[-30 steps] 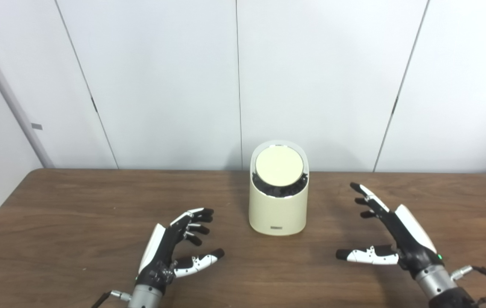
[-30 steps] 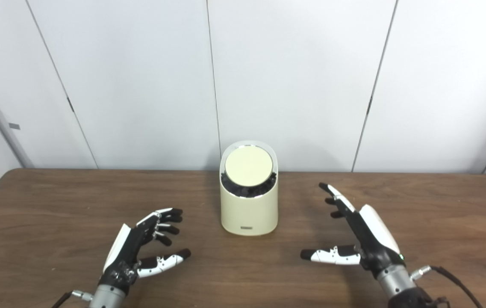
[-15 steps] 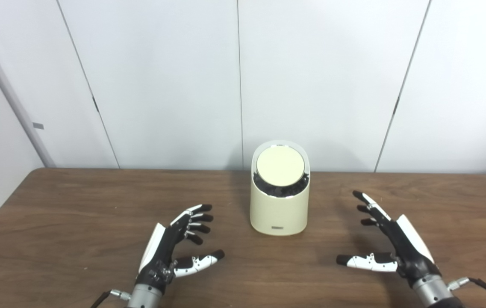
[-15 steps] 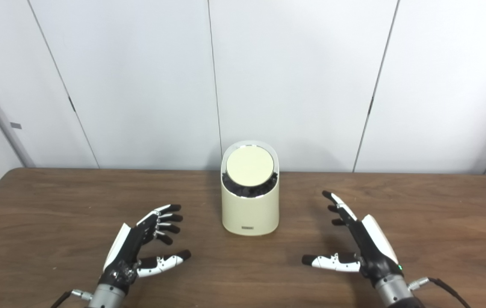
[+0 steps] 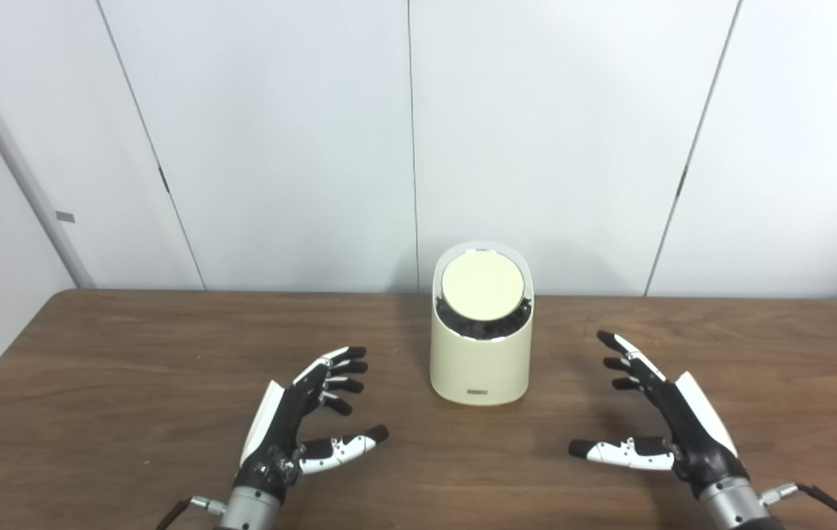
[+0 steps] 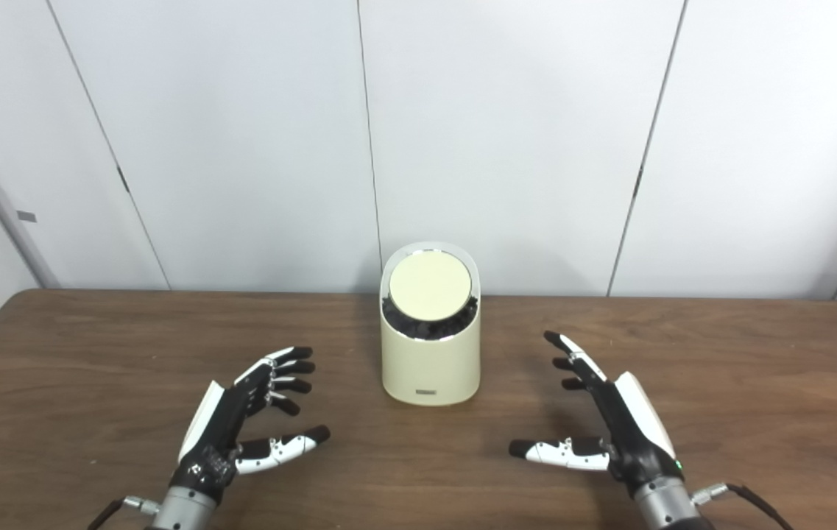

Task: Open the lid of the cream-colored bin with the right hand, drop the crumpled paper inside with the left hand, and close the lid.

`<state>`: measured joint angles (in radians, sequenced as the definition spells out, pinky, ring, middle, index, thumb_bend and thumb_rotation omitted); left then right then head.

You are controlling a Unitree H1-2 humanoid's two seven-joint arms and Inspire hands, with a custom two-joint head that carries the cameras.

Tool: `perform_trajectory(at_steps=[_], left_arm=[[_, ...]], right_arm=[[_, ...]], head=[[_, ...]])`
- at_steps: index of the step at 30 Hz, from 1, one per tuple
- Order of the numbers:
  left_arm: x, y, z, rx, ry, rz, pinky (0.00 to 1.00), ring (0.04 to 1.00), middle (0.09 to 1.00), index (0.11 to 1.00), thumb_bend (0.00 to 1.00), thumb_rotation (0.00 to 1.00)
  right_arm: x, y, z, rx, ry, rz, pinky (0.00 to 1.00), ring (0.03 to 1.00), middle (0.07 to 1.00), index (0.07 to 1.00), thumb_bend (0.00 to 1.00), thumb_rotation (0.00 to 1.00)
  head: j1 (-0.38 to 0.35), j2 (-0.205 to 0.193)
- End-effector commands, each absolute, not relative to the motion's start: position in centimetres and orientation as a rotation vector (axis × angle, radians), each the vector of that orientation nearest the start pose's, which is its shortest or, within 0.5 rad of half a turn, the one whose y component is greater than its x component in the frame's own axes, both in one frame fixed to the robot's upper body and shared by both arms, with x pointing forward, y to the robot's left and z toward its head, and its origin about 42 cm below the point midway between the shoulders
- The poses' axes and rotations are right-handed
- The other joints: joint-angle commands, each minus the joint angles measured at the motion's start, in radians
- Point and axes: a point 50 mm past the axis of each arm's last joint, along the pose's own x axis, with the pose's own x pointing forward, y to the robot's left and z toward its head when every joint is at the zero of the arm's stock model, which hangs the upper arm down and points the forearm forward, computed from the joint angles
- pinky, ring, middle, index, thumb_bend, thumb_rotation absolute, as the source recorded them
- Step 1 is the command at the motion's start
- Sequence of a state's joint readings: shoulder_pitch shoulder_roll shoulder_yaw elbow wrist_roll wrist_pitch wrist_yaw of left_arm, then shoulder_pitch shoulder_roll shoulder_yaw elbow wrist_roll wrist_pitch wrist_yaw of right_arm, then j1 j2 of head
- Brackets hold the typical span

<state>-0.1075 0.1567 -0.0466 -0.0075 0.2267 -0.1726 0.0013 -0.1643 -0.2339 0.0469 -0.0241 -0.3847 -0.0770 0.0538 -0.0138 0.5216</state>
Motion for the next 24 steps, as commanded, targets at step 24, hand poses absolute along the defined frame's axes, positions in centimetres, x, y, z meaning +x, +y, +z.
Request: perform_trajectory(at_steps=[24], left_arm=[[31.9,24.3,16.9,0.367,-0.361,-0.104,0.49,0.718,0.874,0.859,0.70,0.01]], right_arm=[[33.3,-24.5,18.2,-0.640,-0.346,0.063,0.74,0.864,0.917,0.863,0.82,0.24]], head=[[-0.009,0.008]])
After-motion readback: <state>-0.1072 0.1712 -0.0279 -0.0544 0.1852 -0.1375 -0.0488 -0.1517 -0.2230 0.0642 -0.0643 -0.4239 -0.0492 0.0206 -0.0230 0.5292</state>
